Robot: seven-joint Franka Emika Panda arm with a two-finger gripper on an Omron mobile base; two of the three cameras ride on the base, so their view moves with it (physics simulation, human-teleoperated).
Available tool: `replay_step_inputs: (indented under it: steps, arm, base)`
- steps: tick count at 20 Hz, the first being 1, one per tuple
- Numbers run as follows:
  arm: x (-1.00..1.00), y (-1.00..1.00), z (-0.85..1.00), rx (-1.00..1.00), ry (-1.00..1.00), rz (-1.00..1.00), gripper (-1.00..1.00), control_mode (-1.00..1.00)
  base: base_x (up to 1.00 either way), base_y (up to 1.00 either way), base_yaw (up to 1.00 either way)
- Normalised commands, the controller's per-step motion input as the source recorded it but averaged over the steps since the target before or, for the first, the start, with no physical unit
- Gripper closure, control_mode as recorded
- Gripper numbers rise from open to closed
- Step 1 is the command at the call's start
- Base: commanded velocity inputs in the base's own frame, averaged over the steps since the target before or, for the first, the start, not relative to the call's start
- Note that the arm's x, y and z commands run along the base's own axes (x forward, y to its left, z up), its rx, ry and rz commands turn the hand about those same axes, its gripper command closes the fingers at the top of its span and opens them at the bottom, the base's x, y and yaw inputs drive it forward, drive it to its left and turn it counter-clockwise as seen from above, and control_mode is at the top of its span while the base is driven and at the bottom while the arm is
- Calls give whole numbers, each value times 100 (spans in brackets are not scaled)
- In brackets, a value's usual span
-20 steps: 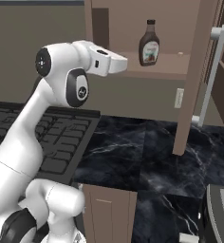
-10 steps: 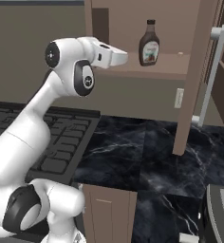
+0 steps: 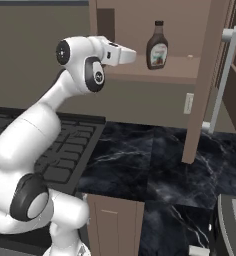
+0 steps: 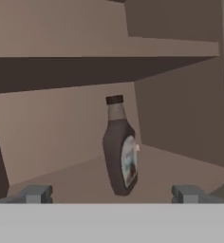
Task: The dining table condiment station is running low on syrup bottle. Refill the condiment station by opening the cabinet and taking the syrup bottle from the cabinet and placing it on the dining table.
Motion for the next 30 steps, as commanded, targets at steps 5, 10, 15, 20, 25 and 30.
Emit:
replay_step_inputs:
  steps: [5,10,15,20,25,30]
  arm:
    - [36,-2,0,0,4,0,-100,-100]
    - [31,-13,0,0,4,0,-100,-100]
    - [24,-21,0,0,3,0,-100,-100]
    - [35,-19,0,0,4,0,-100,-100]
    - [30,-11,-10,0,2,0,-100,-100]
    - [12,-18,-4,0,0,0,-100,-100]
  base:
    - [0,0,0]
    - [0,0,0]
    - [0,0,0]
    - [0,0,0]
    - [0,0,0]
    - [0,0,0]
